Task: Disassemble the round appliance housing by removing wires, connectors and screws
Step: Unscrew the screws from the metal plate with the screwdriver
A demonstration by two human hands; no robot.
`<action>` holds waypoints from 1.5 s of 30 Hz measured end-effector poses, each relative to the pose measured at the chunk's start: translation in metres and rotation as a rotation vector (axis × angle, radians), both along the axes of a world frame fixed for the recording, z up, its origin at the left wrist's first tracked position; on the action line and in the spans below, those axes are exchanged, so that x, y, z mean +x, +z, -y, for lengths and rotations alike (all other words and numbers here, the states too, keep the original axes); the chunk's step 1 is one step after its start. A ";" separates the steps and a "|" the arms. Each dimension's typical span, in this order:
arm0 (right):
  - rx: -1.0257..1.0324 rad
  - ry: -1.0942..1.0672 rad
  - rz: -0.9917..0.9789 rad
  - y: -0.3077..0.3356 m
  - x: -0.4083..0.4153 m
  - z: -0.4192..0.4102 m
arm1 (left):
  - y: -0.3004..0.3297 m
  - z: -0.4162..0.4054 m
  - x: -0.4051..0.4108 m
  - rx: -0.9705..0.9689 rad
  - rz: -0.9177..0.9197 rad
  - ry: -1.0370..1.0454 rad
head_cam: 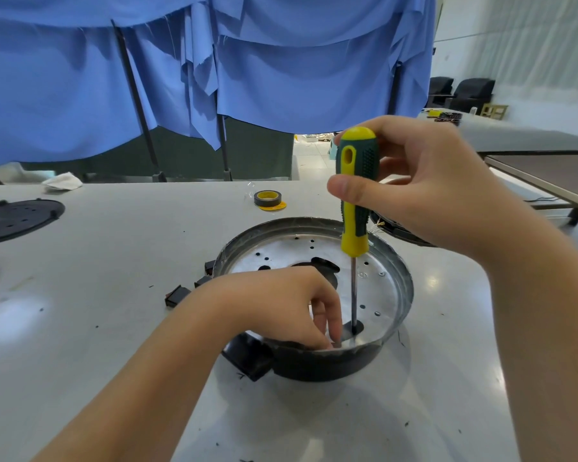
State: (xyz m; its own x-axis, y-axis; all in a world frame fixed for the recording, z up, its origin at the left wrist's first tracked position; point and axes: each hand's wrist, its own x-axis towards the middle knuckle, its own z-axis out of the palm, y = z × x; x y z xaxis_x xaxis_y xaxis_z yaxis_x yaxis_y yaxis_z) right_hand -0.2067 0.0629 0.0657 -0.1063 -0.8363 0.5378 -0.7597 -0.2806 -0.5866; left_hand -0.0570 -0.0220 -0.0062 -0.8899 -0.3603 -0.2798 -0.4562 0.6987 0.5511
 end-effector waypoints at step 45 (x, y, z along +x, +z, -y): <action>-0.005 -0.008 0.006 0.002 0.002 -0.002 | -0.001 -0.001 0.001 0.037 0.077 -0.055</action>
State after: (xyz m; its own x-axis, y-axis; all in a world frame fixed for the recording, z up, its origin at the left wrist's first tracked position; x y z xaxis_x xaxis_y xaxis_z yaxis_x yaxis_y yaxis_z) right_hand -0.2048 0.0648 0.0678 -0.1166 -0.8324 0.5417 -0.7583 -0.2776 -0.5898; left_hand -0.0563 -0.0214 -0.0074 -0.8835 -0.2997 -0.3601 -0.4596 0.7038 0.5417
